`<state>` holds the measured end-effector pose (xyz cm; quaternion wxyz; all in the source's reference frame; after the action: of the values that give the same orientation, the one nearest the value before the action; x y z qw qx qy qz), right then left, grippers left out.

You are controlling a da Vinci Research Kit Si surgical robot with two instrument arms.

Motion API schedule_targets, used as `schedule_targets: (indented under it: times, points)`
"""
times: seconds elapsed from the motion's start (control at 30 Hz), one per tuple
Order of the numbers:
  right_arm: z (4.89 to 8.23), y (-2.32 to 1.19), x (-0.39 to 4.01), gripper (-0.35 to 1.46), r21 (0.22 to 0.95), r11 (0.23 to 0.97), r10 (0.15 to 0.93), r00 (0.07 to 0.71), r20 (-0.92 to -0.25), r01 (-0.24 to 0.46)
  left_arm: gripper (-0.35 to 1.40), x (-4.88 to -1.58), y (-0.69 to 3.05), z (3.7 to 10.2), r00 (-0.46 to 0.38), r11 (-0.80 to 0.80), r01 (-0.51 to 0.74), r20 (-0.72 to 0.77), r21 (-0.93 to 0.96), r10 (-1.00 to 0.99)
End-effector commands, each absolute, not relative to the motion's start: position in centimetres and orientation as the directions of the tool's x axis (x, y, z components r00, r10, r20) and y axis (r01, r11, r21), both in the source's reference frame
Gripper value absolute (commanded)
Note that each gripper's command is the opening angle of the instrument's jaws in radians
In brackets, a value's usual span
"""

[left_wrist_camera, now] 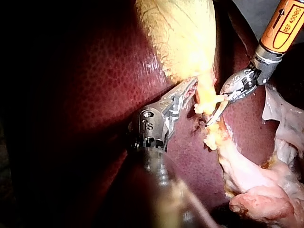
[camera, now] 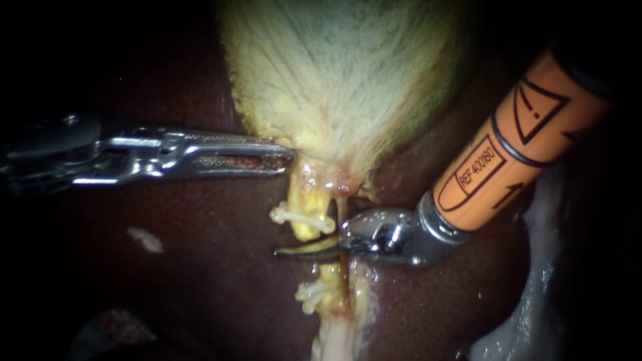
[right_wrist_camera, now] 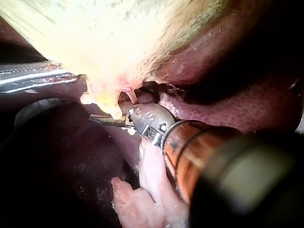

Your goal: Go back from the cut left tube

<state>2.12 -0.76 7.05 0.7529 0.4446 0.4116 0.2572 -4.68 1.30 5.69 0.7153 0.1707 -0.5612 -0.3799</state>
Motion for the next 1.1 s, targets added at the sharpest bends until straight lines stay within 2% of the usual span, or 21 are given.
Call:
schedule_targets:
  times: [0.03, 0.33, 0.47, 0.6, 0.67, 1.0, 1.1]
  points:
    - [7.05, -0.76, 2.12, -0.35, 0.882, 0.471, 0.753, 0.53, -0.39, -0.021, -0.35, -4.68, 1.3, 5.69, 0.082, 0.653, 0.352, 0.673, 0.671, -0.735]
    - [7.05, -0.77, 2.1, -0.35, 0.895, 0.445, 0.769, 0.528, -0.359, -0.04, -0.35, -4.68, 1.3, 5.69, 0.082, 0.653, 0.352, 0.673, 0.671, -0.735]
    - [7.07, -0.77, 2.1, 0.19, 0.89, 0.453, 0.774, 0.519, -0.362, -0.056, -0.35, -4.68, 1.3, 5.69, 0.082, 0.653, 0.352, 0.673, 0.671, -0.735]
    - [7.08, -0.76, 2.1, 0.54, 0.89, 0.453, 0.776, 0.516, -0.363, -0.055, -0.35, -4.68, 1.3, 5.69, 0.082, 0.653, 0.352, 0.673, 0.671, -0.735]
    - [7.09, -0.76, 2.1, 0.66, 0.89, 0.453, 0.776, 0.516, -0.363, -0.055, -0.35, -4.68, 1.3, 5.69, 0.082, 0.653, 0.352, 0.673, 0.671, -0.735]
    - [7.06, -0.78, 2.1, 0.76, 0.891, 0.452, 0.777, 0.512, -0.365, -0.051, -0.35, -4.68, 1.3, 5.69, 0.082, 0.653, 0.352, 0.673, 0.671, -0.735]
    - [7.03, -0.8, 2.1, 0.84, 0.891, 0.452, 0.776, 0.513, -0.366, -0.049, -0.35, -4.68, 1.3, 5.69, 0.082, 0.653, 0.352, 0.673, 0.671, -0.735]
